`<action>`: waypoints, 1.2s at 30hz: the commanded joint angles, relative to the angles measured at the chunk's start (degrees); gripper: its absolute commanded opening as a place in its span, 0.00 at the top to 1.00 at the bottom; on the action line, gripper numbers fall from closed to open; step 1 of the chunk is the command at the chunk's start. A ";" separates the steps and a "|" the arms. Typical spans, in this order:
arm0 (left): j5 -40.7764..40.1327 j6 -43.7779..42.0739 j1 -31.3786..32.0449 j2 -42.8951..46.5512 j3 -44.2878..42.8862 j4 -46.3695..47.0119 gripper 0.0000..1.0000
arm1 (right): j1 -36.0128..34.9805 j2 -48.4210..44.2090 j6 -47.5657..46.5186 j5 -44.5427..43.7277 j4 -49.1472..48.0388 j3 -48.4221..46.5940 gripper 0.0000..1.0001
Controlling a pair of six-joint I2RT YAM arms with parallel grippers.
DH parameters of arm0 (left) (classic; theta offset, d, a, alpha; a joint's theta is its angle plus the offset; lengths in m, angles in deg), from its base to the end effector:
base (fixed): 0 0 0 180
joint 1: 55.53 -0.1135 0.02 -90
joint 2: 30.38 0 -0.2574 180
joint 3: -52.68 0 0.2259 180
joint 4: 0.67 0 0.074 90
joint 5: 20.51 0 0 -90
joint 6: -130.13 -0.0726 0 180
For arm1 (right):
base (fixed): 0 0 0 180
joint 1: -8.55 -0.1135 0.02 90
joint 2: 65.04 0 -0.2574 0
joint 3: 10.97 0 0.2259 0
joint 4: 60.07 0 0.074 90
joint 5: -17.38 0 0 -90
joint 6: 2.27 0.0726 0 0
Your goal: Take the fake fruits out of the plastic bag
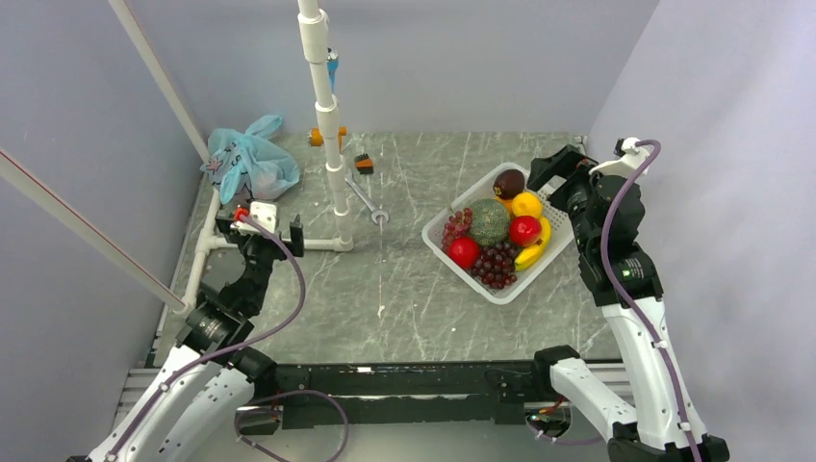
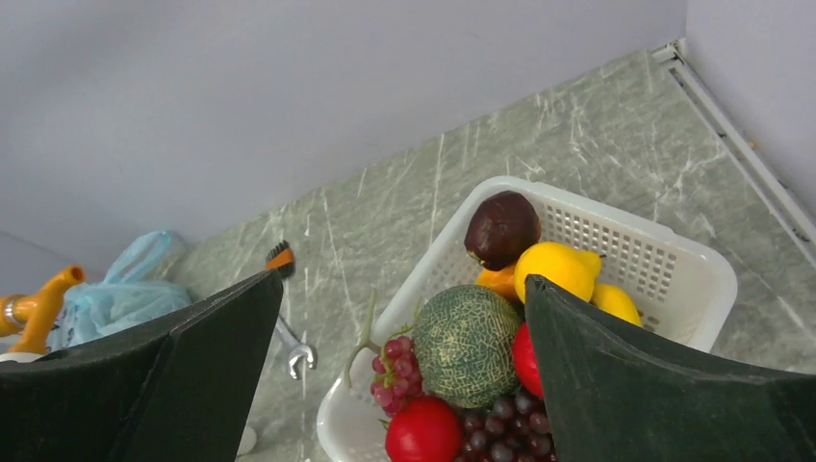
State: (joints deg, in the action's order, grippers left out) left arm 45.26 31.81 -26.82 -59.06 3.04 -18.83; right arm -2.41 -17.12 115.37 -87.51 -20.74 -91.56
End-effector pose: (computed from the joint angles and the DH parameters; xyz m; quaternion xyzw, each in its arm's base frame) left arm 0.1416 -0.0436 0.3247 0.0700 0.6876 0.0171 0.7225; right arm 0.1811 0.0161 0.4098 0.1927 0.7204 0.1265 0.6542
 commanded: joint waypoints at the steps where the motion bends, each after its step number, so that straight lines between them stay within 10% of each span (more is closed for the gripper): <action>1: -3.45 -0.59 0.45 -2.35 -1.74 1.21 0.01 | 0.00 0.24 3.28 0.28 -1.95 -0.42 0.00; 18: -12.70 1.19 0.04 -9.60 -2.75 0.72 0.01 | -0.07 10.35 12.95 9.99 1.96 -1.01 0.00; 36: 15.61 15.75 -30.03 -26.66 -9.59 -0.03 0.01 | -0.11 8.04 12.93 22.98 -6.53 5.75 0.00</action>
State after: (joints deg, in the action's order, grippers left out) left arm 52.21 43.85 -51.74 -81.66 -2.08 -20.25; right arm -2.41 -8.79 129.79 -71.65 -22.21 -86.62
